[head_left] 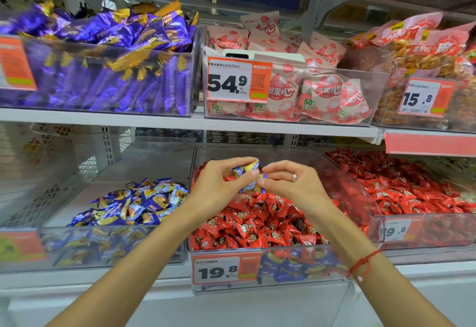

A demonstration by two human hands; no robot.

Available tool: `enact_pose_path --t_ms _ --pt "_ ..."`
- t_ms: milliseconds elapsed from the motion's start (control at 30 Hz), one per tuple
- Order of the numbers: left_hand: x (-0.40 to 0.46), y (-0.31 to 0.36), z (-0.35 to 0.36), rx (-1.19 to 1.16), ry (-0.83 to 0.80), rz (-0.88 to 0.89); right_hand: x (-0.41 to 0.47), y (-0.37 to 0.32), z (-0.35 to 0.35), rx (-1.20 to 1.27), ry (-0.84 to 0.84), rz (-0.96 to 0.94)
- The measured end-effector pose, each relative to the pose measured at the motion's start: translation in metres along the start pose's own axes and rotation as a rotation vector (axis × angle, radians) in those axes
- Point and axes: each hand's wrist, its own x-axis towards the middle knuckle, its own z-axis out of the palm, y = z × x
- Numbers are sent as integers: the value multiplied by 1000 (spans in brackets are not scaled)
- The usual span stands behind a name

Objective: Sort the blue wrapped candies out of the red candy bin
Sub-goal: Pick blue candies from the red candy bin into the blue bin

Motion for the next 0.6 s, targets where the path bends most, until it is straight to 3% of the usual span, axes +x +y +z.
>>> enact_pose_path --t_ms 200,333,400,433,500,567,600 --pt "4 13 -66 190 -26 -58 6 9 1 -174 -156 33" --pt "-5 -3 -108 788 232 -38 7 23 -9 -370 -228 28" --pt "-11 -18 -115 990 288 -54 7 32 -18 -573 -320 15" --pt "-13 -30 -118 1018 253 -91 8 37 -22 -681 -383 28" --pt "-18 -57 -123 984 12 -207 8 46 -29 -806 -493 70" --pt "-22 -79 -127 866 -227 -292 8 52 -35 -803 -537 74" --pt "-21 -88 -128 812 -257 -331 8 54 -37 -782 -538 69"
